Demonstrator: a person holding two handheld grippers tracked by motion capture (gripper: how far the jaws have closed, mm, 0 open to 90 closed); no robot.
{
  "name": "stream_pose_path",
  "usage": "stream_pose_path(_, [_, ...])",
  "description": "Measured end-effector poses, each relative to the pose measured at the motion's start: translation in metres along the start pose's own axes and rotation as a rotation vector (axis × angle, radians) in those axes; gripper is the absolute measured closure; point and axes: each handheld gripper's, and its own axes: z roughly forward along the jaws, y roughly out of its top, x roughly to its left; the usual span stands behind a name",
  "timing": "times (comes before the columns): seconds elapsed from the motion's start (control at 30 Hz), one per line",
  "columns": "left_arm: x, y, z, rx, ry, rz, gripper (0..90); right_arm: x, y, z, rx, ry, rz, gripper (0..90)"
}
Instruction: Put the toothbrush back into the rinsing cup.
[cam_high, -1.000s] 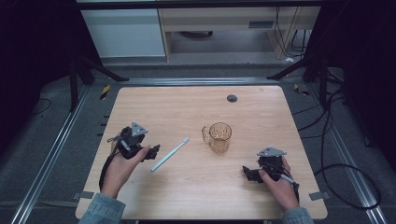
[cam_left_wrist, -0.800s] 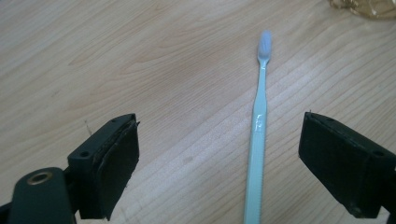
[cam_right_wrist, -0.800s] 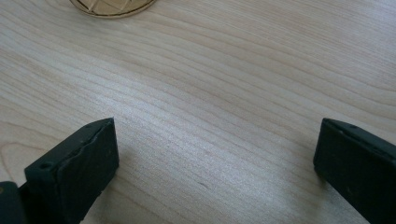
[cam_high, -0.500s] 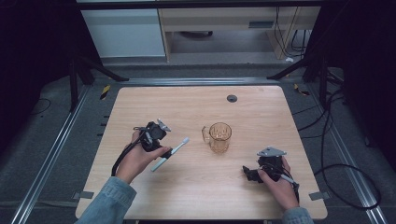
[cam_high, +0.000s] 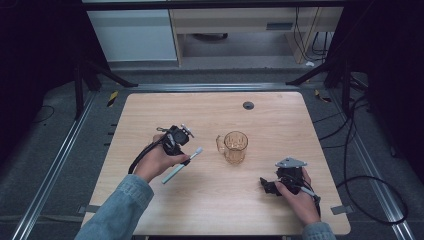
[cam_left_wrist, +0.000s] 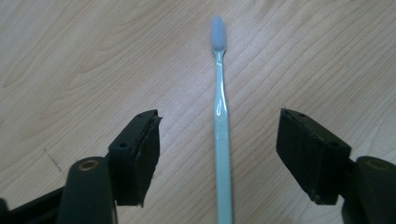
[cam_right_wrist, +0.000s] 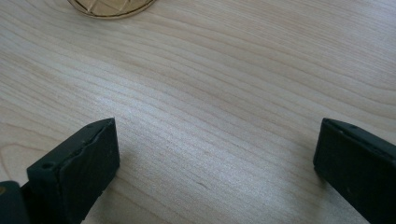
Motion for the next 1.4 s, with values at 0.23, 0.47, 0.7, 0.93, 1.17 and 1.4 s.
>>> stream_pose_path(0.23, [0.002,0.006,0.007,0.034,-0.035,0.005,39.4,0.0,0.0,0.0,0.0,0.002,0.007,0.7])
stream_pose_path(0.47, [0.004,0.011,0.015,0.073,-0.074,0.002,50.1,0.0,0.0,0.0,0.0,0.002,0.008,0.7])
stream_pose_path(0.7, [0.004,0.017,0.024,0.107,-0.084,-0.009,54.0,0.0,0.0,0.0,0.002,0.0,0.01,0.7])
stream_pose_path(0.93, [0.008,0.021,0.039,0.163,-0.099,-0.033,61.6,0.0,0.0,0.0,0.002,-0.002,0.009,0.7])
stream_pose_path(1.17, [0.011,0.024,0.05,0.188,-0.11,-0.049,64.1,0.0,0.0,0.0,0.002,-0.002,0.01,0.7])
stream_pose_path(1.4, [0.012,0.026,0.057,0.205,-0.102,-0.048,63.8,0.0,0.0,0.0,0.003,-0.002,0.01,0.7])
